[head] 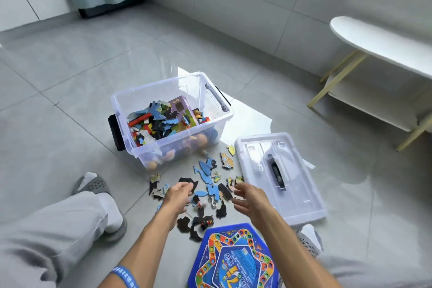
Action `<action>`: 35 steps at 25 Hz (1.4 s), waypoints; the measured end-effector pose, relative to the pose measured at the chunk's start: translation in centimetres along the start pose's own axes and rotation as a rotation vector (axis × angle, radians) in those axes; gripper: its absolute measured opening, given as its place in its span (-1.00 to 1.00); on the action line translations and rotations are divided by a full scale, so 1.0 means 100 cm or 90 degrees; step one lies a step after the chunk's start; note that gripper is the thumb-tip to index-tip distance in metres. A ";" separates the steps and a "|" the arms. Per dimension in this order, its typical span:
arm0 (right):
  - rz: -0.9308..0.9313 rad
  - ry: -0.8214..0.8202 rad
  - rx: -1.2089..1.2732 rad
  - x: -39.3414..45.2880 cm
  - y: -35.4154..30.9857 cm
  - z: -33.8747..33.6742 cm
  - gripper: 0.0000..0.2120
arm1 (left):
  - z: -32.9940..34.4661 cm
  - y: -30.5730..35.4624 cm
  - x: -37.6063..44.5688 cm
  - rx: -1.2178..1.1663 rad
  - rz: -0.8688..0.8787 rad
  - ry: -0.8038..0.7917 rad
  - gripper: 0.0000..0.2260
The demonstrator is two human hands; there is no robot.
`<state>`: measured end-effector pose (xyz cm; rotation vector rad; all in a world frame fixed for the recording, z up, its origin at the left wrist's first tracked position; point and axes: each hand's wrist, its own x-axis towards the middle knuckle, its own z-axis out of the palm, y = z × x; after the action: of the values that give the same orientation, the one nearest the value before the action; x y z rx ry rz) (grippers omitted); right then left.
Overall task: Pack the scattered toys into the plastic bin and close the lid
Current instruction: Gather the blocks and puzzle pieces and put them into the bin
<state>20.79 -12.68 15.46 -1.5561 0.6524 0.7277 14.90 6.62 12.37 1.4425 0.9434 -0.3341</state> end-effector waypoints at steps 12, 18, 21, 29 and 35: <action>-0.037 0.004 -0.371 0.098 0.046 -0.011 -0.77 | -0.004 -0.058 0.053 0.246 -0.079 0.042 -0.64; -0.142 0.172 -0.581 0.164 0.075 -0.009 -0.60 | 0.029 -0.123 0.090 0.795 0.015 0.002 -0.12; -0.182 0.149 -0.636 0.190 0.086 0.002 -0.51 | 0.049 -0.151 0.101 0.769 0.011 0.018 -0.01; -0.276 0.160 -0.710 0.206 0.090 0.019 -0.70 | 0.045 -0.135 0.135 0.596 0.162 0.081 -0.33; -0.225 0.174 -0.733 0.208 0.089 0.026 -0.12 | 0.044 -0.133 0.142 0.576 0.161 0.122 -0.29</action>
<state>27.16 -10.99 -6.40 -2.7711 0.0757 0.6394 15.73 5.19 -7.47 2.4312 0.7683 -0.4673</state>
